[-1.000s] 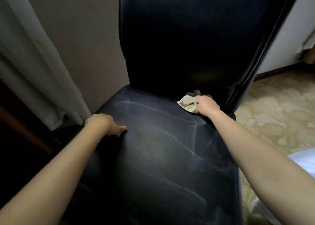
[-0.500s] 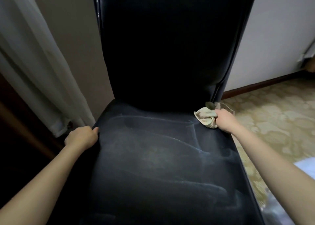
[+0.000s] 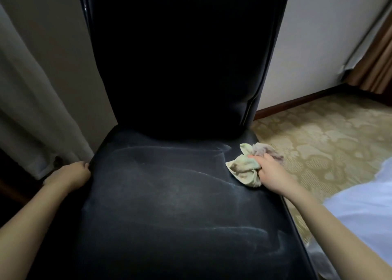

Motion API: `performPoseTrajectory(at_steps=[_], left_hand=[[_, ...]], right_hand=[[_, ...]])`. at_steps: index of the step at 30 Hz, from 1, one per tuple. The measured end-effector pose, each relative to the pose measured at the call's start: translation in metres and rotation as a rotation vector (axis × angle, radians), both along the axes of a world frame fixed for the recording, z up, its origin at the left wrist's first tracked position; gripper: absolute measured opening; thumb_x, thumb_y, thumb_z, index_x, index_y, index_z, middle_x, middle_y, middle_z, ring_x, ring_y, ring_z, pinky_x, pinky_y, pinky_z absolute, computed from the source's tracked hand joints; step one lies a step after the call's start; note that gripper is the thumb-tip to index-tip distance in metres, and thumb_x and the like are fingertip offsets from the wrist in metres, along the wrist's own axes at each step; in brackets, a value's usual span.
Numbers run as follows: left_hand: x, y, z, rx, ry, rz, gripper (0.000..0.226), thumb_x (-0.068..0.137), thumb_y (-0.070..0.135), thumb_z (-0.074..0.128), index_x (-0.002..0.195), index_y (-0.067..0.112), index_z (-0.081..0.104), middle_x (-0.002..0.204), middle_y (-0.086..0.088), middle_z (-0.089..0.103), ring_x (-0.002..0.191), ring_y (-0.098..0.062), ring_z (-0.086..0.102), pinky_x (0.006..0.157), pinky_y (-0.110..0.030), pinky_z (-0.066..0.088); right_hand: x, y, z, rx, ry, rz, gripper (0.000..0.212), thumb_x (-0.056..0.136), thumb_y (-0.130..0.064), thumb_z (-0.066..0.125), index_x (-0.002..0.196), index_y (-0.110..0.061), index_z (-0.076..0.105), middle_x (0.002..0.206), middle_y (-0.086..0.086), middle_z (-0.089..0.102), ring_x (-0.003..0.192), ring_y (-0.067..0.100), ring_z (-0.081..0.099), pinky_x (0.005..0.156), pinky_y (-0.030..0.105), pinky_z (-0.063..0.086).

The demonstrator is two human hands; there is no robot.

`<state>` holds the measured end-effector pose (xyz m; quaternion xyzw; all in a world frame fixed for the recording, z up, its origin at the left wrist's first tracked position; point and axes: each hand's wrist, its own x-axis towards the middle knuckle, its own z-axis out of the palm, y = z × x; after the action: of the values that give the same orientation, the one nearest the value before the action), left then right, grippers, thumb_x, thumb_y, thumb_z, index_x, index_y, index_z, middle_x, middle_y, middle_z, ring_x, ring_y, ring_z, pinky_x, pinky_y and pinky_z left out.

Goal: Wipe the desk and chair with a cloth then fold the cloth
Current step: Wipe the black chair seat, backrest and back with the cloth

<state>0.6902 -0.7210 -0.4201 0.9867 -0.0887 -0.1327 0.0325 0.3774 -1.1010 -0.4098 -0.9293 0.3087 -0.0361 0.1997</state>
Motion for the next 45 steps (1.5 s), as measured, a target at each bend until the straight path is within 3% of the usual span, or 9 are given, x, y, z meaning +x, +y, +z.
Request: performPoseTrajectory(at_steps=[3, 7, 15, 18, 21, 31, 35, 38, 45], left_hand=[[0.011, 0.003, -0.014, -0.101, 0.039, -0.016, 0.045, 0.099, 0.033, 0.027, 0.128, 0.007, 0.052, 0.138, -0.020, 0.048, 0.121, -0.037, 0.049, 0.097, -0.041, 0.040], [0.024, 0.006, -0.031, -0.169, 0.033, 0.031, 0.042, 0.098, 0.029, 0.027, 0.114, 0.002, 0.054, 0.127, -0.026, 0.053, 0.112, -0.038, 0.053, 0.094, -0.043, 0.042], [0.002, -0.002, -0.030, -0.340, -0.006, 0.127, 0.045, 0.103, 0.026, 0.025, 0.125, -0.009, 0.044, 0.130, -0.034, 0.046, 0.120, -0.045, 0.045, 0.097, -0.042, 0.035], [-0.003, 0.000, -0.030, -0.372, -0.017, 0.133, 0.047, 0.102, 0.031, 0.024, 0.125, -0.005, 0.044, 0.129, -0.032, 0.048, 0.119, -0.044, 0.046, 0.096, -0.042, 0.036], [-0.007, -0.001, -0.028, -0.387, -0.002, 0.142, 0.051, 0.102, 0.035, 0.022, 0.132, -0.002, 0.041, 0.133, -0.030, 0.046, 0.122, -0.043, 0.045, 0.097, -0.043, 0.035], [-0.010, -0.004, -0.024, -0.432, 0.016, 0.166, 0.056, 0.101, 0.042, 0.019, 0.142, 0.007, 0.036, 0.141, -0.024, 0.041, 0.128, -0.041, 0.040, 0.102, -0.044, 0.033], [-0.013, -0.003, -0.028, -0.424, -0.073, 0.184, 0.055, 0.100, 0.043, 0.020, 0.133, 0.007, 0.047, 0.133, -0.025, 0.049, 0.121, -0.043, 0.045, 0.097, -0.045, 0.036], [-0.019, 0.000, -0.030, -0.411, -0.184, 0.210, 0.051, 0.099, 0.043, 0.024, 0.115, 0.008, 0.057, 0.116, -0.024, 0.058, 0.106, -0.043, 0.053, 0.084, -0.043, 0.041], [-0.026, -0.004, -0.023, -0.429, -0.230, 0.276, 0.048, 0.098, 0.041, 0.028, 0.111, 0.007, 0.059, 0.111, -0.025, 0.058, 0.102, -0.044, 0.053, 0.081, -0.043, 0.043]], right_hand=[[0.028, -0.021, 0.002, -0.021, 0.020, -0.023, 0.058, 0.091, 0.002, 0.033, 0.144, -0.020, 0.039, 0.154, 0.010, 0.024, 0.139, 0.027, 0.026, 0.111, 0.031, 0.024], [0.071, -0.043, 0.011, -0.040, 0.054, -0.068, 0.053, 0.091, -0.004, 0.038, 0.141, -0.018, 0.042, 0.143, 0.018, 0.036, 0.130, 0.032, 0.038, 0.101, 0.032, 0.033], [0.122, -0.065, 0.016, -0.057, 0.125, -0.189, 0.063, 0.092, -0.016, 0.049, 0.150, -0.018, 0.023, 0.151, 0.015, 0.026, 0.137, 0.033, 0.029, 0.109, 0.040, 0.031], [0.109, -0.057, 0.013, -0.059, 0.068, -0.170, 0.057, 0.094, -0.013, 0.042, 0.148, -0.018, 0.026, 0.152, 0.016, 0.022, 0.136, 0.035, 0.029, 0.107, 0.038, 0.030], [0.083, -0.044, 0.007, -0.047, 0.051, -0.114, 0.048, 0.092, -0.008, 0.038, 0.140, -0.010, 0.038, 0.143, 0.021, 0.032, 0.127, 0.038, 0.039, 0.101, 0.039, 0.034], [0.019, -0.001, 0.001, -0.042, 0.040, 0.069, 0.059, 0.089, 0.000, 0.035, 0.144, -0.022, 0.036, 0.135, 0.010, 0.039, 0.128, 0.026, 0.037, 0.106, 0.034, 0.029], [0.044, -0.023, 0.003, -0.010, 0.029, 0.037, 0.057, 0.091, -0.001, 0.034, 0.144, -0.022, 0.036, 0.141, 0.013, 0.036, 0.131, 0.028, 0.035, 0.108, 0.033, 0.026], [0.070, -0.042, 0.009, -0.020, 0.044, -0.030, 0.053, 0.092, -0.003, 0.034, 0.143, -0.017, 0.037, 0.143, 0.019, 0.033, 0.132, 0.032, 0.034, 0.106, 0.033, 0.027], [0.120, -0.056, 0.019, -0.115, 0.169, -0.192, 0.064, 0.096, -0.018, 0.037, 0.152, -0.012, 0.005, 0.153, 0.020, 0.019, 0.140, 0.037, 0.022, 0.110, 0.044, 0.026]])
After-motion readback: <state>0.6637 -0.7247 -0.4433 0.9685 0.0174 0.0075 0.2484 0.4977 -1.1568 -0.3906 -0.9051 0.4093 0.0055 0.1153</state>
